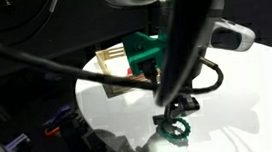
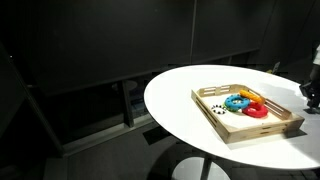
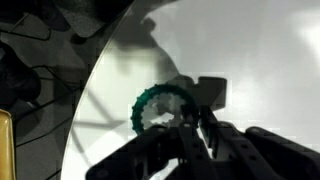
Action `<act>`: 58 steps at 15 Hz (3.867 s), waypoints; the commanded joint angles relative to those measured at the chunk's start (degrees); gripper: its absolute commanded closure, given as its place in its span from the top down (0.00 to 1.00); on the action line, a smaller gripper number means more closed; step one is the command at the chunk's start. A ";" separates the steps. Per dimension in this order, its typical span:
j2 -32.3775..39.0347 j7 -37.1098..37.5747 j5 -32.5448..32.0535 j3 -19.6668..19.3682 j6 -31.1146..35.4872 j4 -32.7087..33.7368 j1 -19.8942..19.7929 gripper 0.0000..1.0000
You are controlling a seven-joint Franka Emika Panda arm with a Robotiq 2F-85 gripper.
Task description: Put the green ring on the tray
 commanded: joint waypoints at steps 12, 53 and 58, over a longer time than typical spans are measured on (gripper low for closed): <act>-1.04 -1.54 10.61 3.26 -11.95 10.77 4.15 0.06; -6.24 -5.15 7.20 11.75 -31.34 28.67 12.18 1.00; -10.34 -2.44 -0.87 12.19 -32.51 30.08 11.95 1.00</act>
